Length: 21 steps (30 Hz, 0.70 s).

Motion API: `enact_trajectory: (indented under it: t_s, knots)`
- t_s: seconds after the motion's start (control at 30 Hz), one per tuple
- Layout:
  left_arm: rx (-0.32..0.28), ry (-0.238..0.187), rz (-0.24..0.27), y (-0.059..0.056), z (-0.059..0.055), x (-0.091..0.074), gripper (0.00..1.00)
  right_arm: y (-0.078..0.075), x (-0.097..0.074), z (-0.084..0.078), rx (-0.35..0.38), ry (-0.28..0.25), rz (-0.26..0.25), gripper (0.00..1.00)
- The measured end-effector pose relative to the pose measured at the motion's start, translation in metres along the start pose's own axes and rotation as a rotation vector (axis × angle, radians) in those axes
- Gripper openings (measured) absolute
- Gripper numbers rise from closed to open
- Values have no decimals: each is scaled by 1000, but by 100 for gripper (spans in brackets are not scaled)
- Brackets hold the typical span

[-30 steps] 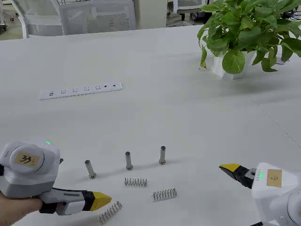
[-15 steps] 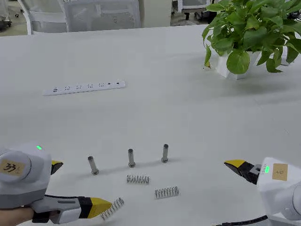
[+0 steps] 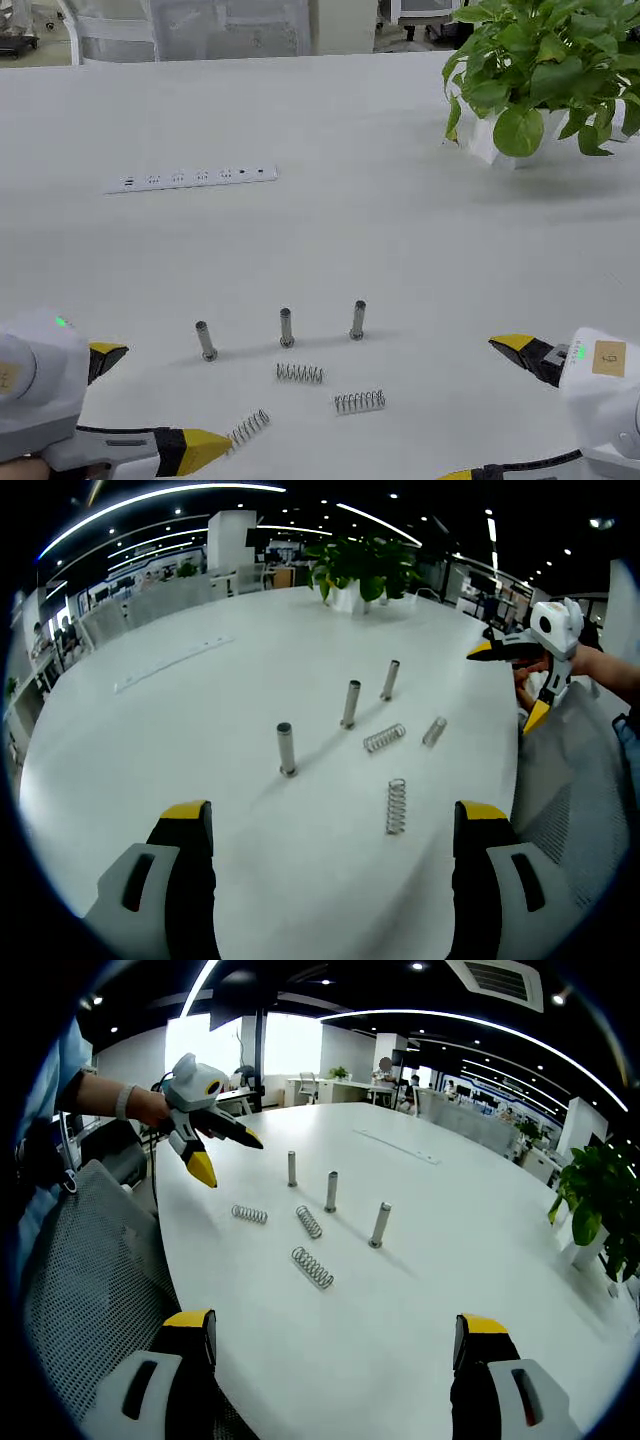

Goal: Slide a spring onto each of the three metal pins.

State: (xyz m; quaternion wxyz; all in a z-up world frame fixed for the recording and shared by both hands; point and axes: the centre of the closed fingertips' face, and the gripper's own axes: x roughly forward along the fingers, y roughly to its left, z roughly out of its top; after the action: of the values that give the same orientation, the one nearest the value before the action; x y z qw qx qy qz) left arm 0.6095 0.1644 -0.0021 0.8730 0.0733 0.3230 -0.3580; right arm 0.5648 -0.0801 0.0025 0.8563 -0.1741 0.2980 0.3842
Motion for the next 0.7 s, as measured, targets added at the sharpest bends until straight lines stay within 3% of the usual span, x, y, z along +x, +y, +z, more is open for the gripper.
enact_trajectory:
  t_s: [0.27, 0.53, 0.7]
  knots:
    - [-15, -18, 5, -7, -14, -8, 99, 0, -3, -4, -3, 13, -4, 99]
    - [-16, -84, -16, -19, -15, -6, 99, 2, -5, -5, -7, 20, -5, 99]
    - [3, -128, -33, -26, -13, -4, 88, 2, -8, -4, -9, 20, -8, 99]
